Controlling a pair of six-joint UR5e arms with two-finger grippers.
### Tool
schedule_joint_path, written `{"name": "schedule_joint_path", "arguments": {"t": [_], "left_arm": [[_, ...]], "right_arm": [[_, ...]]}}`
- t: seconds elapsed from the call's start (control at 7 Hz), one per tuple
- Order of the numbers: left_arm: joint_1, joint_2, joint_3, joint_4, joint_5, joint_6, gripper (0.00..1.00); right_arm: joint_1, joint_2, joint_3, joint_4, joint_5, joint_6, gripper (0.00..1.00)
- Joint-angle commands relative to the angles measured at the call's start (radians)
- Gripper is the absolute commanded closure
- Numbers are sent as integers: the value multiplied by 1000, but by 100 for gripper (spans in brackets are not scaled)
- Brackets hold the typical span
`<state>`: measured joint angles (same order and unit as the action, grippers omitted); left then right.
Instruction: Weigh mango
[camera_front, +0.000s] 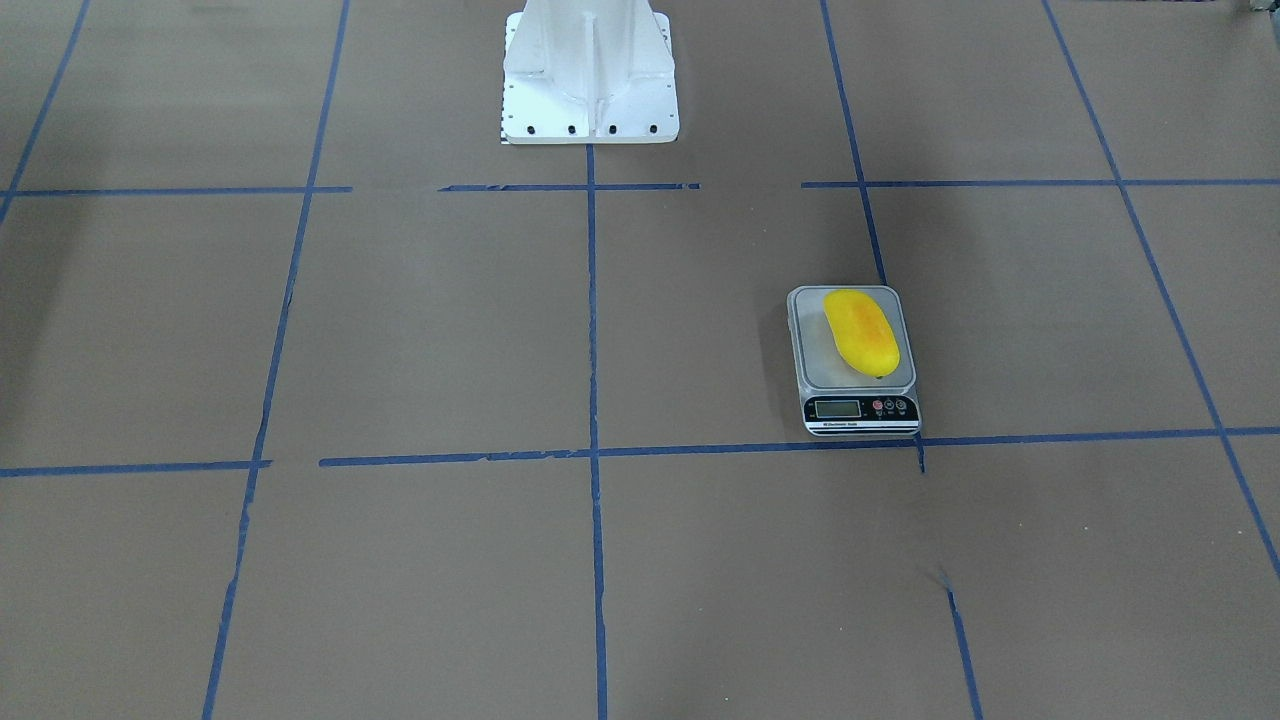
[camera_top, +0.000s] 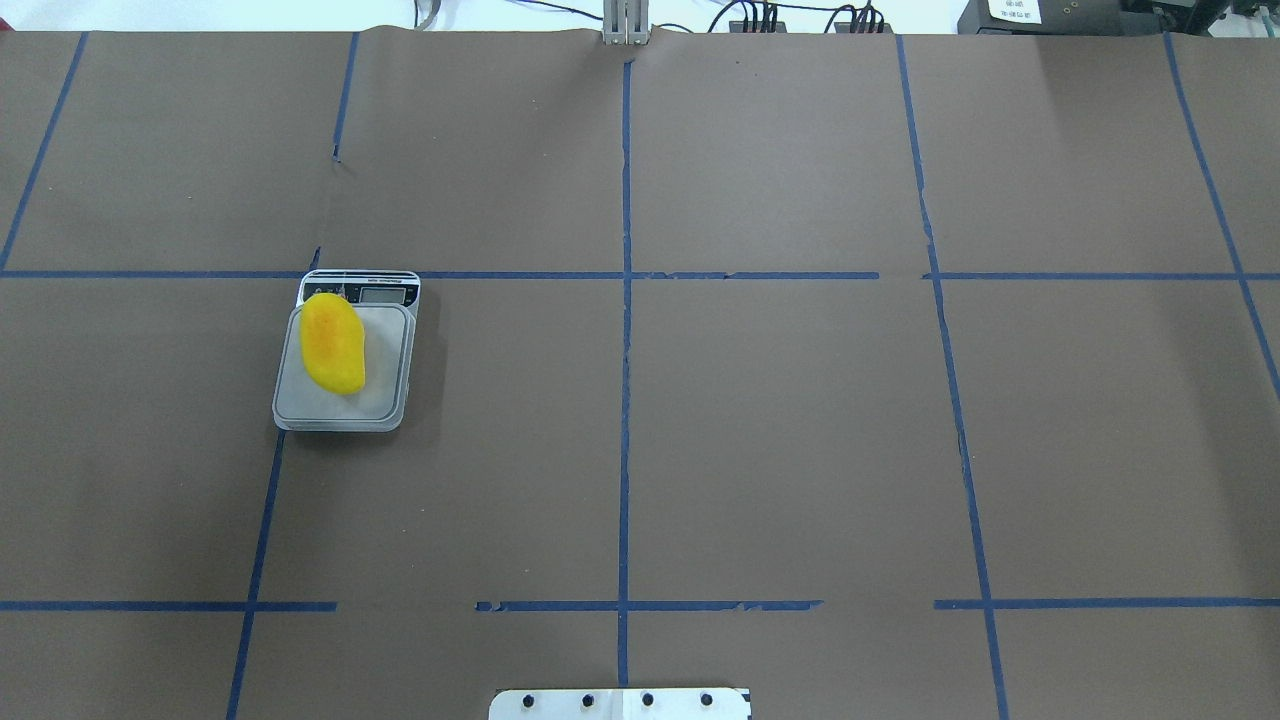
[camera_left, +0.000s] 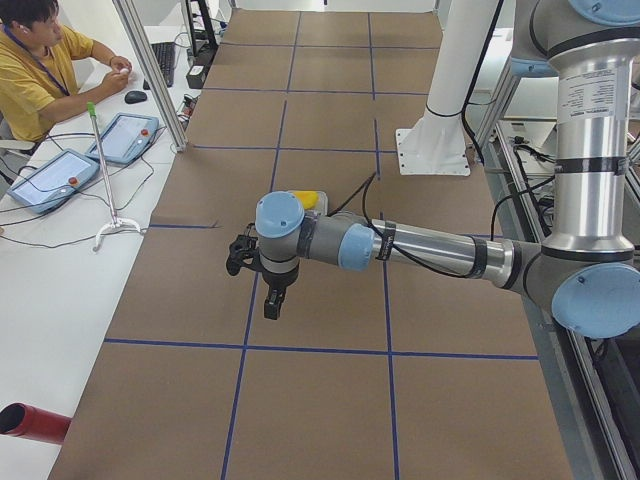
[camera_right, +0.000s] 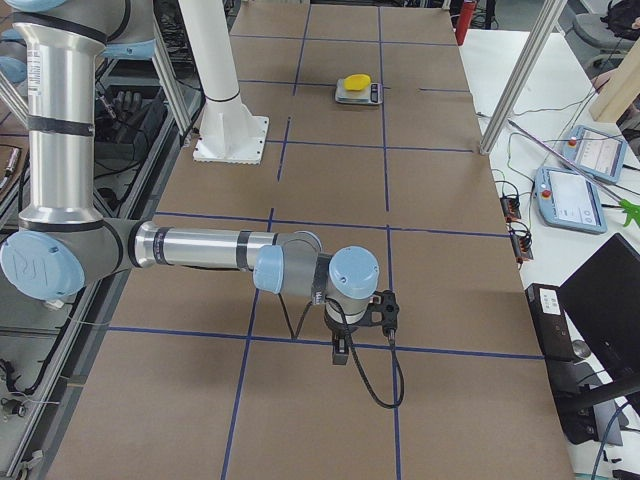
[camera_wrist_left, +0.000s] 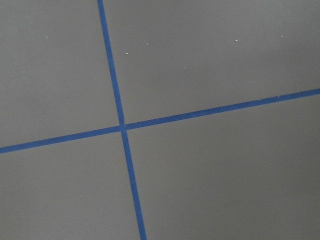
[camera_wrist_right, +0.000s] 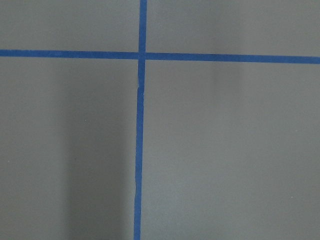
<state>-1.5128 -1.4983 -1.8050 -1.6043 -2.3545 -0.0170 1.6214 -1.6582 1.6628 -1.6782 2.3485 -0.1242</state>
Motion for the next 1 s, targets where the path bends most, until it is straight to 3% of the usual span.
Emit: {"name": "schedule_joint_path", "arguments": {"t": [0.0,0.57,0.86], "left_arm": [[-7,10,6,40,-5,14,0],[-9,-40,12,43,-3,9,0],[-27,-45,-1,108,-5,15,0]], "right_arm": [[0,0,0,0,0,0,0],[0,0,0,0,0,0,0],[0,0,0,0,0,0,0]]}}
